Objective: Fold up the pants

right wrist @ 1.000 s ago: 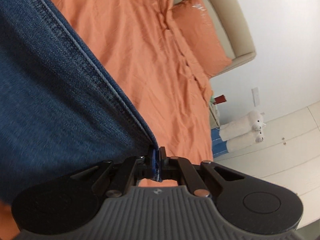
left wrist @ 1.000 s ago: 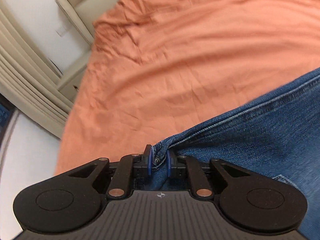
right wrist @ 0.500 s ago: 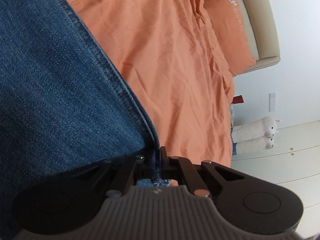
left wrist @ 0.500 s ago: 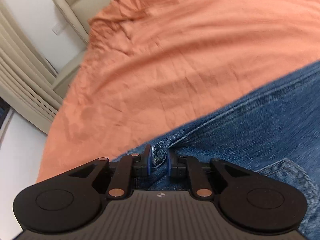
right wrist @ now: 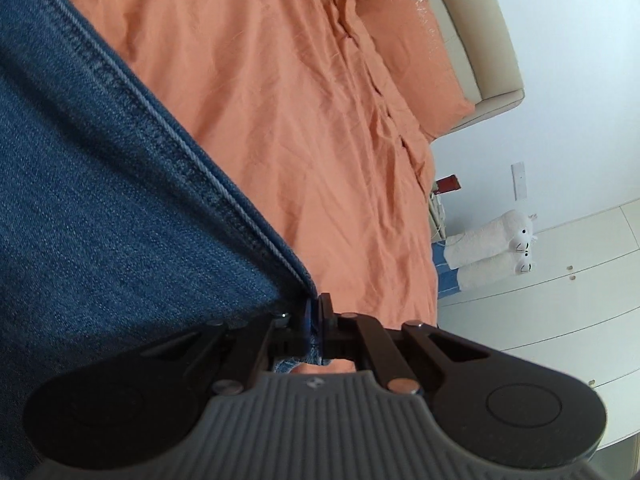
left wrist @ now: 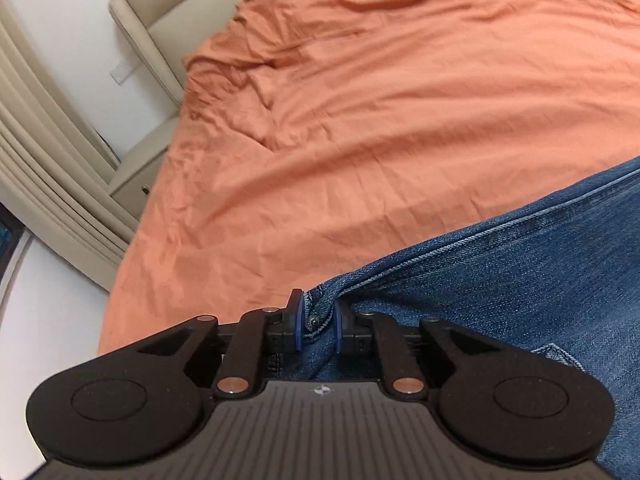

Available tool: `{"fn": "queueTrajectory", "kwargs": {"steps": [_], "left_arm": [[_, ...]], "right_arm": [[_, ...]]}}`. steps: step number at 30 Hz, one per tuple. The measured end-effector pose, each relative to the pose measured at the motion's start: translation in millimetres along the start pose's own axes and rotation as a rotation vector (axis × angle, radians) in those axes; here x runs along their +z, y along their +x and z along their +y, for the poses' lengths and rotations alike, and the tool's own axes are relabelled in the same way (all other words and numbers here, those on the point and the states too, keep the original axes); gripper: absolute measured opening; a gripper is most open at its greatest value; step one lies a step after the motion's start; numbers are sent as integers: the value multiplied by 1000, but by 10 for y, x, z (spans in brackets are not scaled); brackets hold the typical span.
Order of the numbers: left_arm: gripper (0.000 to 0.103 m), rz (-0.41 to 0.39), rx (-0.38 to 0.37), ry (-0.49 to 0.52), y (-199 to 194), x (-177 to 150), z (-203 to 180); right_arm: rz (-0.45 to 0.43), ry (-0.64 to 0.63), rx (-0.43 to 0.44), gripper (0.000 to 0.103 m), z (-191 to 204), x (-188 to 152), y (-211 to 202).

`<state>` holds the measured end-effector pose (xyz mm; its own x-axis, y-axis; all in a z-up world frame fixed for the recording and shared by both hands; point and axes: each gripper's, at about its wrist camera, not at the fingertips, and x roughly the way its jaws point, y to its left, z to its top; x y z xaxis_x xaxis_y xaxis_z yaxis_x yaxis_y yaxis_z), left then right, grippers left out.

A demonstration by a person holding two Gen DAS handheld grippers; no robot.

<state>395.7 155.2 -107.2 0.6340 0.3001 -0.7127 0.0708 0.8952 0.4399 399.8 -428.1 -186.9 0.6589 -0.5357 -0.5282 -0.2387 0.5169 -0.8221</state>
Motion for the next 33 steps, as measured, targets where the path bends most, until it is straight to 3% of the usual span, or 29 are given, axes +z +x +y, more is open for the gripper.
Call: {"fn": "queueTrajectory", "kwargs": {"steps": [2, 5, 7, 8, 9, 13, 15, 20, 25, 30, 33], "left_arm": [[17, 23, -8, 2, 110, -26, -31], [32, 50, -7, 7, 232, -74, -34], [51, 52, -4, 0, 265, -105, -16], [71, 51, -1, -3, 266, -116, -6], [77, 41, -4, -6, 244, -123, 9], [82, 13, -42, -75, 78, -128, 161], [83, -3, -48, -116, -64, -163, 278], [83, -2, -91, -272, -393, -437, 696], [83, 13, -137, -497, -637, -924, 1157], [88, 24, -195, -794, -681, -1572, 1577], [88, 34, -292, -1033, -572, -2018, 1722]], "right_arm": [[10, -7, 1, 0, 75, 18, 70], [18, -2, 12, 0, 121, 59, 192], [25, -2, 25, 0, 149, 83, 249], [27, 3, 33, 0, 149, 97, 269], [28, 16, 49, 6, 140, 109, 278], [9, 79, 59, 43, 68, 156, 176], [-3, 128, 71, 48, 17, 174, 45], [-23, 273, 220, 48, 10, 242, -476], [-45, 378, 414, 49, 271, 366, -1080], [-88, 416, 580, 50, 675, 547, -1675], [-110, 406, 636, 50, 963, 662, -1960]]}}
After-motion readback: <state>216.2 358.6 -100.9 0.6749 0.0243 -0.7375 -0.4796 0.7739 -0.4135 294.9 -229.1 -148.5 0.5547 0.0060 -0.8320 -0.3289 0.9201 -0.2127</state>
